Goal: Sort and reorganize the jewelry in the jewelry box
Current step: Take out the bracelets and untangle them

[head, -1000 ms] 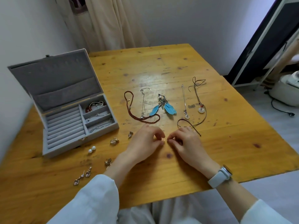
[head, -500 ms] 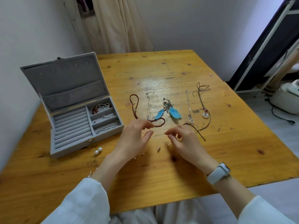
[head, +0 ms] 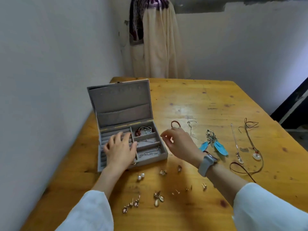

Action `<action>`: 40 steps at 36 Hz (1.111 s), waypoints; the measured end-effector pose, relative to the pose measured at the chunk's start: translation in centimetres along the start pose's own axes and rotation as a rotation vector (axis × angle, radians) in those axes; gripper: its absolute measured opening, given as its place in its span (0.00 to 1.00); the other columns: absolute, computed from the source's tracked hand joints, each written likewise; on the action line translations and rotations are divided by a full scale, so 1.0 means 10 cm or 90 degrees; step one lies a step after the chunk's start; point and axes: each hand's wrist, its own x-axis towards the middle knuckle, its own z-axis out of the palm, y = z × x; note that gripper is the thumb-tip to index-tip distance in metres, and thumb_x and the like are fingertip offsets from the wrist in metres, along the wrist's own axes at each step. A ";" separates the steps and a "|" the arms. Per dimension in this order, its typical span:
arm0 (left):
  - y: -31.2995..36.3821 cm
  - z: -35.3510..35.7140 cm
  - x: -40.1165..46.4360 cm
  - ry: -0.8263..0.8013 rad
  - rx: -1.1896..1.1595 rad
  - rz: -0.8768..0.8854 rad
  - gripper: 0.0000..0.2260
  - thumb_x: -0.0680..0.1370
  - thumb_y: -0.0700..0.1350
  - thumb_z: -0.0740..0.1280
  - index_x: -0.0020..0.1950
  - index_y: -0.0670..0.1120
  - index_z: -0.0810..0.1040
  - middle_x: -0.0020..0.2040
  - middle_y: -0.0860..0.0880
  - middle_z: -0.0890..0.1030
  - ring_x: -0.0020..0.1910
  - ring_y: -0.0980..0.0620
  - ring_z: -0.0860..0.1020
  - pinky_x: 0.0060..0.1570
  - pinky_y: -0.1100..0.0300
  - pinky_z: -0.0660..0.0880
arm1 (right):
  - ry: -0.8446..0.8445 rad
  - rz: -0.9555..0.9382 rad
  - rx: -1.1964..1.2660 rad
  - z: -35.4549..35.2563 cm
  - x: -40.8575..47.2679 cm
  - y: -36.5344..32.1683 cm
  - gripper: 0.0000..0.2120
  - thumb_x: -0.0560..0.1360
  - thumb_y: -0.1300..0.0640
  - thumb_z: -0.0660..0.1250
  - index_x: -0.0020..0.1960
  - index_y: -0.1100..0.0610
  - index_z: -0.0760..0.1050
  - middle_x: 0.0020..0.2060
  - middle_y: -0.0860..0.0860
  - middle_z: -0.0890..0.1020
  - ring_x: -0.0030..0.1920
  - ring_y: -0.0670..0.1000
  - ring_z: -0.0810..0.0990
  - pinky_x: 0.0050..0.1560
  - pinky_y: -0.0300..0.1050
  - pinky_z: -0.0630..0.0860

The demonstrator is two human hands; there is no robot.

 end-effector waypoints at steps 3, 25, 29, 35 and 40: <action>-0.05 0.07 0.03 -0.026 0.011 -0.018 0.23 0.80 0.57 0.51 0.74 0.53 0.57 0.75 0.48 0.57 0.73 0.47 0.52 0.70 0.45 0.49 | -0.018 0.012 -0.037 0.07 0.27 -0.08 0.12 0.78 0.55 0.58 0.57 0.52 0.76 0.49 0.54 0.78 0.54 0.55 0.71 0.52 0.50 0.70; -0.04 0.09 0.02 -0.010 0.015 -0.003 0.23 0.80 0.57 0.51 0.74 0.53 0.56 0.75 0.48 0.54 0.74 0.47 0.50 0.70 0.46 0.48 | 0.039 -0.014 0.215 0.05 0.84 -0.24 0.02 0.75 0.62 0.63 0.45 0.58 0.74 0.38 0.49 0.79 0.38 0.41 0.77 0.40 0.33 0.73; 0.00 0.04 0.15 0.004 0.008 0.051 0.21 0.79 0.53 0.55 0.72 0.54 0.61 0.73 0.48 0.58 0.72 0.48 0.53 0.69 0.46 0.53 | 0.149 -0.047 0.326 -0.27 0.75 -0.21 0.05 0.75 0.65 0.62 0.43 0.57 0.71 0.35 0.48 0.79 0.37 0.40 0.78 0.40 0.34 0.75; 0.22 0.05 0.46 0.067 0.097 0.043 0.14 0.79 0.52 0.57 0.58 0.48 0.78 0.65 0.48 0.67 0.64 0.47 0.63 0.62 0.50 0.62 | 0.165 -0.061 0.312 -0.44 0.53 -0.07 0.05 0.75 0.66 0.62 0.45 0.57 0.71 0.36 0.47 0.77 0.36 0.40 0.78 0.40 0.35 0.76; 0.39 0.06 0.61 0.063 0.171 -0.053 0.13 0.77 0.53 0.62 0.55 0.47 0.78 0.61 0.47 0.70 0.61 0.46 0.66 0.58 0.51 0.63 | 0.164 -0.058 0.299 -0.49 0.38 0.05 0.10 0.74 0.66 0.63 0.41 0.52 0.70 0.34 0.46 0.77 0.36 0.45 0.78 0.39 0.41 0.77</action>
